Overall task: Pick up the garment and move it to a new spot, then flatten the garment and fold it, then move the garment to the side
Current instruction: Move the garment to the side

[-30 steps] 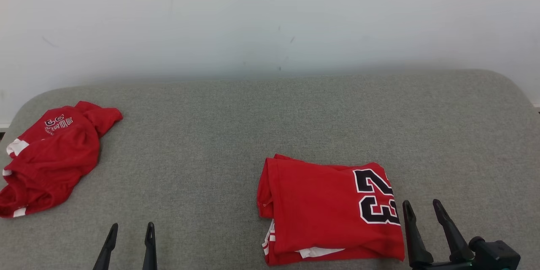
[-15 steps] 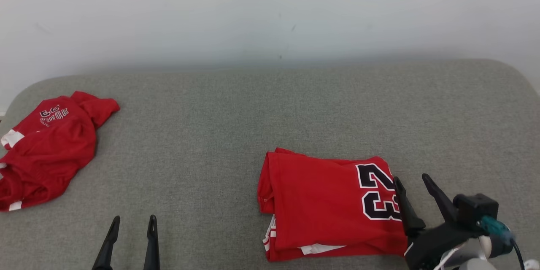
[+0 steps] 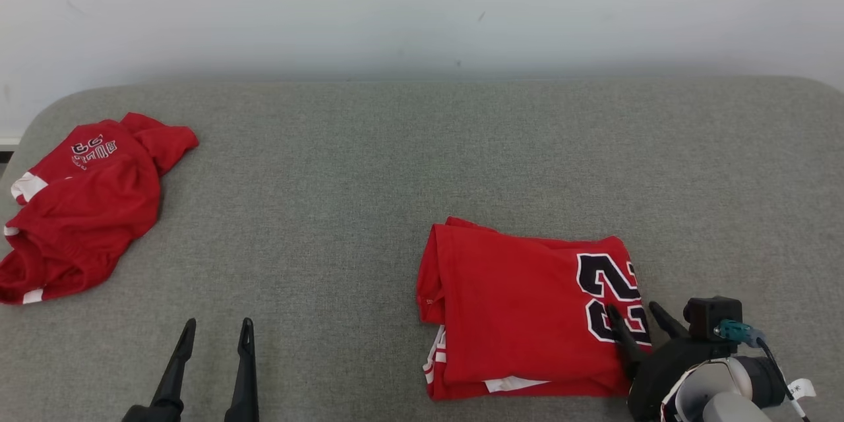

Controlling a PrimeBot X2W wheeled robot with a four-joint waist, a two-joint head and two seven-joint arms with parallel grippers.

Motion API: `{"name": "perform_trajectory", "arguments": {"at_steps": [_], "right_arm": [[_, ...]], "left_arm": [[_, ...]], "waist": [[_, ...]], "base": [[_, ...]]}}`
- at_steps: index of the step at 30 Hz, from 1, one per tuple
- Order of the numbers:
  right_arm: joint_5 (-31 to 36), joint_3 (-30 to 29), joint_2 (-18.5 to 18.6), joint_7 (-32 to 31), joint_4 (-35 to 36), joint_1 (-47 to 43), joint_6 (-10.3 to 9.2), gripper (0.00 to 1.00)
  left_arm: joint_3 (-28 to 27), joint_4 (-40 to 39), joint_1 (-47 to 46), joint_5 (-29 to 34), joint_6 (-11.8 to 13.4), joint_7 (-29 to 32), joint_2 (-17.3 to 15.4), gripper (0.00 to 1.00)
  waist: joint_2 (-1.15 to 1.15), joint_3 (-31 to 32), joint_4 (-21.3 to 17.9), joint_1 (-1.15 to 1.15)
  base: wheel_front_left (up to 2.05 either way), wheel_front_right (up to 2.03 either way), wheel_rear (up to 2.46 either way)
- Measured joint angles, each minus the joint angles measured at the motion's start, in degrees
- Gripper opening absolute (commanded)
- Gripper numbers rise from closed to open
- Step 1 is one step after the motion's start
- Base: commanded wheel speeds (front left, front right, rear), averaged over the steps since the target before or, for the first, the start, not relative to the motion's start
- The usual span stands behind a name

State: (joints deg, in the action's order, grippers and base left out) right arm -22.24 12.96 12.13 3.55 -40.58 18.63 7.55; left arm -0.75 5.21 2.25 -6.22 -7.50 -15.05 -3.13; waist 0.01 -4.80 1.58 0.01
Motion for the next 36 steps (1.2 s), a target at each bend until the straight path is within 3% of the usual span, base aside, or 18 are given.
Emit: {"name": "perform_trajectory", "arguments": {"at_steps": [6,7,8,9,18,28,36], "right_arm": [[-2.00,1.99,-0.67,-0.60,-5.53,2.52,0.00,1.00],[-2.37,2.43,-0.77,-0.76,-6.12,2.95,0.00,0.92],[-2.79,2.79,-0.86,-0.68,-6.62,3.40,0.00,0.25],[-3.32,3.33,-0.91,-0.67,-6.89,3.77,-0.01,0.00],[-6.76,6.57,1.07,0.34,-8.16,10.34,0.00,0.00],[-7.67,7.91,11.09,0.94,-8.71,23.69,0.00,0.00],[-8.61,7.05,17.16,2.26,-9.79,33.12,0.00,0.00]], "left_arm": [[-0.60,0.00,-0.04,-0.02,0.00,0.00,0.03,1.00],[-0.68,0.05,-0.08,-0.02,0.00,0.00,0.03,1.00],[-0.68,0.12,-0.25,-0.02,0.00,0.00,0.04,1.00],[-0.63,0.14,-0.44,-0.02,0.00,0.00,0.05,1.00],[-0.05,0.02,-2.28,-0.16,0.00,0.00,0.13,1.00],[0.93,-1.63,-8.09,-0.79,0.00,0.00,0.12,1.00],[1.66,-4.80,-12.72,-0.51,-0.01,0.00,-3.56,1.00]], "waist": [[0.00,-0.66,-0.16,0.00],[0.00,-0.75,-0.24,0.00],[0.00,-0.85,-0.30,0.00],[0.00,-0.94,-0.34,0.00],[0.00,-2.86,-0.41,0.00],[0.00,-10.38,-0.37,0.00],[0.00,-17.85,-3.05,0.00]], "base": [[0.00,0.00,0.00],[0.00,0.00,0.00],[0.00,0.00,0.00],[0.00,0.00,0.00],[0.00,0.00,0.00],[0.00,0.00,0.00],[0.00,0.00,0.00]]}}
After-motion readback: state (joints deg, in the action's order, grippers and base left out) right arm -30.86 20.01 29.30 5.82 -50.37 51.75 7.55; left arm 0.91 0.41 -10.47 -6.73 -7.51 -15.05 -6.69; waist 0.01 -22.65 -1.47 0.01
